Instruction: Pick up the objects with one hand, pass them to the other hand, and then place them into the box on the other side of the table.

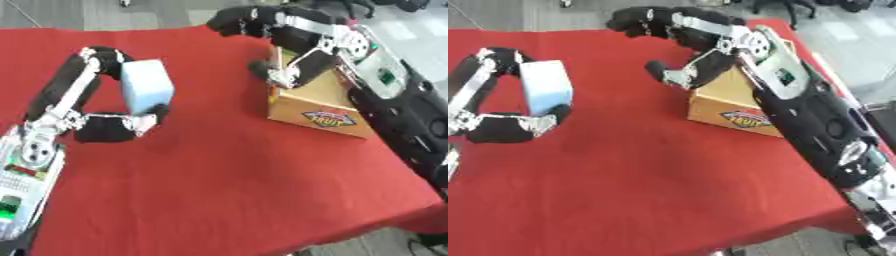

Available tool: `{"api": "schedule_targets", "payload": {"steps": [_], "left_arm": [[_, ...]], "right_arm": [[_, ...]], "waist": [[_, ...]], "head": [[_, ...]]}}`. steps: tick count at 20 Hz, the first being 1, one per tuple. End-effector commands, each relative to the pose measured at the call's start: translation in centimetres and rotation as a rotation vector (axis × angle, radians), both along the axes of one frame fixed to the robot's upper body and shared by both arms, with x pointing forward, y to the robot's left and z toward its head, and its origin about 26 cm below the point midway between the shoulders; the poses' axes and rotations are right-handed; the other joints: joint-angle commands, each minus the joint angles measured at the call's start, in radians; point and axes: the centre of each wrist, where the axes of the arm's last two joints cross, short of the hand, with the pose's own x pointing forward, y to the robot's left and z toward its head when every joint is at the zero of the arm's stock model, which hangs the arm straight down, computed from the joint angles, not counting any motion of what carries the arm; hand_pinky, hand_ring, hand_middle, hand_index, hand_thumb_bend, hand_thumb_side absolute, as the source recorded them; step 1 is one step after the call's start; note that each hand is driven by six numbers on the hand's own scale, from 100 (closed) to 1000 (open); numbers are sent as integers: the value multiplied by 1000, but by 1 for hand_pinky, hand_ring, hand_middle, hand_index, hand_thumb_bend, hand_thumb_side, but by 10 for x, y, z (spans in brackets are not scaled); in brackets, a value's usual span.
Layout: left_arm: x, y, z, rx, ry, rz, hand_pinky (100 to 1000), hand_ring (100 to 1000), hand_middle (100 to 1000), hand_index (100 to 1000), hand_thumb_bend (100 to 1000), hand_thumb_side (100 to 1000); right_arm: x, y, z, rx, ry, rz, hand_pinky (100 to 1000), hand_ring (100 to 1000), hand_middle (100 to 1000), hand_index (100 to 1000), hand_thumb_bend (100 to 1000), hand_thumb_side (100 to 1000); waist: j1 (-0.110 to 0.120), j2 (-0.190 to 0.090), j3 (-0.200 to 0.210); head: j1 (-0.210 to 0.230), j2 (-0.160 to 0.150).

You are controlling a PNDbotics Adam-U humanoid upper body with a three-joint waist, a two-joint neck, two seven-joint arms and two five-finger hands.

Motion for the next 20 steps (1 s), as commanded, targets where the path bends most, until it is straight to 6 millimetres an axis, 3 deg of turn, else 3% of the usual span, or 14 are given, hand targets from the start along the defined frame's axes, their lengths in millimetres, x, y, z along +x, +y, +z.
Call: {"api": "schedule_targets", "payload": {"steps": [1, 20], "left_arm": [[-4, -10, 11, -29, -42, -35, 675, 602, 472, 481, 100, 262], [-8, -36, 11, -75, -43, -98, 672, 594, 466, 478, 100, 280]], "right_arm": [[2, -3, 10, -70, -80, 26, 990, 1000, 951, 1000, 100, 231], [12, 0, 8, -168, -110, 48, 1000, 1000, 991, 1000, 100, 212]], "waist": [[-1, -16, 4], [1, 1, 34]], "head": [[-15, 2], [-54, 2]]}}
